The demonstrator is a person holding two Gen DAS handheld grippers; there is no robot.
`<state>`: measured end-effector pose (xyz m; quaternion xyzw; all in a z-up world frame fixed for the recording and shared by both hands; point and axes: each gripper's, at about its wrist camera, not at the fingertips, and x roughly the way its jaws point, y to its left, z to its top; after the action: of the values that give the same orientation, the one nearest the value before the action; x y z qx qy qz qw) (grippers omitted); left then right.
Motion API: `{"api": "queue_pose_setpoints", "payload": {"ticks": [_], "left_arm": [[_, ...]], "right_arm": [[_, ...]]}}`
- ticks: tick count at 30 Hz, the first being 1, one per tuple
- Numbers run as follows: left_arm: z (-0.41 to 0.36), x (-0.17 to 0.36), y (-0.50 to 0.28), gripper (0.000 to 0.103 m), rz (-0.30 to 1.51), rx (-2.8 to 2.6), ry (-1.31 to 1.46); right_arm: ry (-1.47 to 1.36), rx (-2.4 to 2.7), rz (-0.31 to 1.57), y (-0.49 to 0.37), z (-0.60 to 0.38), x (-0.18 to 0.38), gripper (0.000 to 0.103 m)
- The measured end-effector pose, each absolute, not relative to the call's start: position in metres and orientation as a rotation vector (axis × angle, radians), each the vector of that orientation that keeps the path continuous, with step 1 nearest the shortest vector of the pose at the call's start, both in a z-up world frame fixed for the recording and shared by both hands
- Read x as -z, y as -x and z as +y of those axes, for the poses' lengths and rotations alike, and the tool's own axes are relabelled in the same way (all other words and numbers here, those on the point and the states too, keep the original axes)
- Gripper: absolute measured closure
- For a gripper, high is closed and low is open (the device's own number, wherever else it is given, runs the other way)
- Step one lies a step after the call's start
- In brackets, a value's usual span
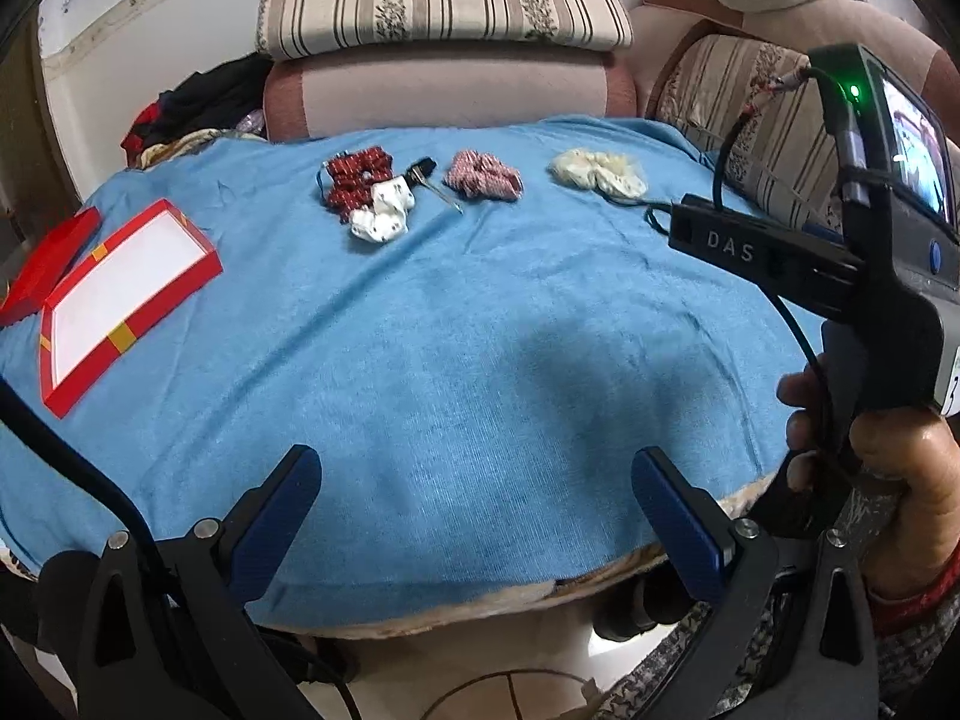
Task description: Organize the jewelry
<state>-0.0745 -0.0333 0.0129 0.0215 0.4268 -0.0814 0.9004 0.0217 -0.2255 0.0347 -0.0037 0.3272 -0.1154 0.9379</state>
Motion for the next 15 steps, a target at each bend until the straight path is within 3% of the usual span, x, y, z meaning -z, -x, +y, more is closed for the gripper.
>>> {"api": "queue_pose_setpoints", "payload": {"ticks": [5, 15], "left_arm": [[-0.023, -0.029, 0.06, 0.0, 0.8, 0.097, -0.033], [0.001, -0.014, 0.003, 0.0, 0.877, 0.005, -0.076]], "right_arm": [[-0.029, 0.2, 0.679, -0.031, -0.227, -0.033, 0.004], [0.042, 0.071, 0.761, -0.062, -0.197, -0.019, 0.004]]}}
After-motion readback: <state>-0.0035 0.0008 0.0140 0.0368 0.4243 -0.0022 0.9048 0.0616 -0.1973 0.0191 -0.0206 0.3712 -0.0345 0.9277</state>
